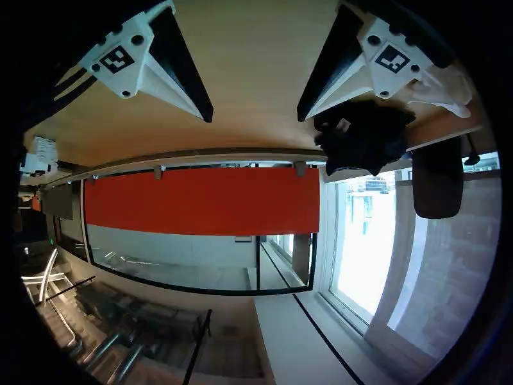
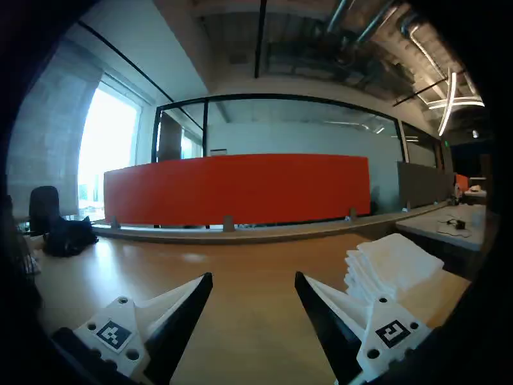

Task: Fold towel

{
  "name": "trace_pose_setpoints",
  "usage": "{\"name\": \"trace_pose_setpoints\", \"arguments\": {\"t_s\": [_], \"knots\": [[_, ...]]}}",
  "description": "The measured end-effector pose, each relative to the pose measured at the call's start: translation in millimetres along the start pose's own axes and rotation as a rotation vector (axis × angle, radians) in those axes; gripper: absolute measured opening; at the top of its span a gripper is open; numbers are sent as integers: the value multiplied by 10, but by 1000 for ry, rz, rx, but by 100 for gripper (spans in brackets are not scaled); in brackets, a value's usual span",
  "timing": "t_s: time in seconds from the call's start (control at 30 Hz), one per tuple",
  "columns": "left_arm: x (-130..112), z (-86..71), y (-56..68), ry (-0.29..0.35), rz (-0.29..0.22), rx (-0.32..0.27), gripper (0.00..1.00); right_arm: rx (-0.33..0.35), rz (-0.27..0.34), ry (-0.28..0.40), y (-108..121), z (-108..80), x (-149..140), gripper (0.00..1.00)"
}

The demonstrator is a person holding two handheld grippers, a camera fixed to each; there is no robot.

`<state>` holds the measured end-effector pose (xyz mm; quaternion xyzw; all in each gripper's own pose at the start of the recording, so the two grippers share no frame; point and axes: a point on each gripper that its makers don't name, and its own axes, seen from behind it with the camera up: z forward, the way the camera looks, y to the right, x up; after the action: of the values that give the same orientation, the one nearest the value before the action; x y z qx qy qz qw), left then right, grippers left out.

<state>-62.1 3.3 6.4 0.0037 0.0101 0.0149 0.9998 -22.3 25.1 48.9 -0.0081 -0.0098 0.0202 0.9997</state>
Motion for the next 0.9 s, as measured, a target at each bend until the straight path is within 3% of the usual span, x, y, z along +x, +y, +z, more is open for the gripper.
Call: {"name": "trace_pose_setpoints", "arguments": {"t_s": [0.9], "knots": [[0,-4,-7,0,0,0,97,18,-39,20,-97,-47,52,100]]}}
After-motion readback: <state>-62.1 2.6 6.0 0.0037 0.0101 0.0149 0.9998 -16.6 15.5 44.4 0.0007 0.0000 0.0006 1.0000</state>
